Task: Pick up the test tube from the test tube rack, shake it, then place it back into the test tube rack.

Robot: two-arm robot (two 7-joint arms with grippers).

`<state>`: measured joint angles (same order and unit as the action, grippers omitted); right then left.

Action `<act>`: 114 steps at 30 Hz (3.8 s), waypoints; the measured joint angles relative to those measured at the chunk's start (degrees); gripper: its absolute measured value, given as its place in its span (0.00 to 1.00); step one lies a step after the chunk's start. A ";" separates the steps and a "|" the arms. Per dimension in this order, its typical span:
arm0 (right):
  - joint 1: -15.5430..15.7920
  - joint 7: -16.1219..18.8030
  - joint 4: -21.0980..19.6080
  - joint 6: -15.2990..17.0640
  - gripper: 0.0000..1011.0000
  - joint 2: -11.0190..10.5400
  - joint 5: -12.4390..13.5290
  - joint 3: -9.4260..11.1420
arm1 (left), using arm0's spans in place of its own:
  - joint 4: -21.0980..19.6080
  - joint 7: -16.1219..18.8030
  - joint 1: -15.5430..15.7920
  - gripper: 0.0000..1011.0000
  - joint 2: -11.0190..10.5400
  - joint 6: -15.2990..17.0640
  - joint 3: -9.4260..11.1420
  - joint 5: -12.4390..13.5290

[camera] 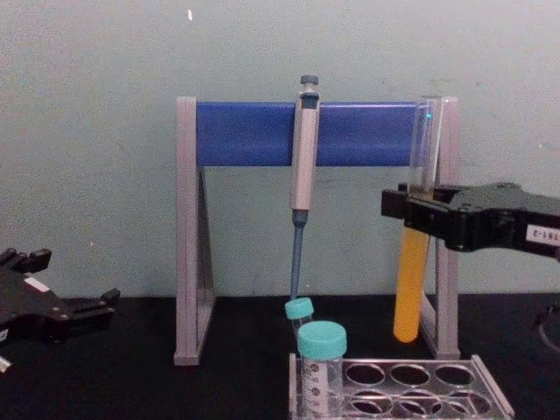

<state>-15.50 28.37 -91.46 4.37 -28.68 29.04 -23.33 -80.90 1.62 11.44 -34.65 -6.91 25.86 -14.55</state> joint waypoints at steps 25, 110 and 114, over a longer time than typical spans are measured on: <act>0.47 -1.05 2.17 0.47 0.23 -0.02 -0.93 -0.95 | 0.00 0.00 0.00 0.99 0.00 0.00 0.00 0.00; 1.50 -1.48 8.27 0.43 0.23 3.40 -5.32 -2.11 | 0.00 0.00 0.00 0.99 0.00 0.00 0.00 0.00; 1.50 -1.47 8.27 0.52 0.29 3.38 -5.33 -2.12 | 0.00 0.00 0.00 0.99 0.00 0.00 0.00 0.00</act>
<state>-14.00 26.91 -83.19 4.89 -25.29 23.70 -25.45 -80.90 1.62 11.43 -34.65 -6.91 25.86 -14.55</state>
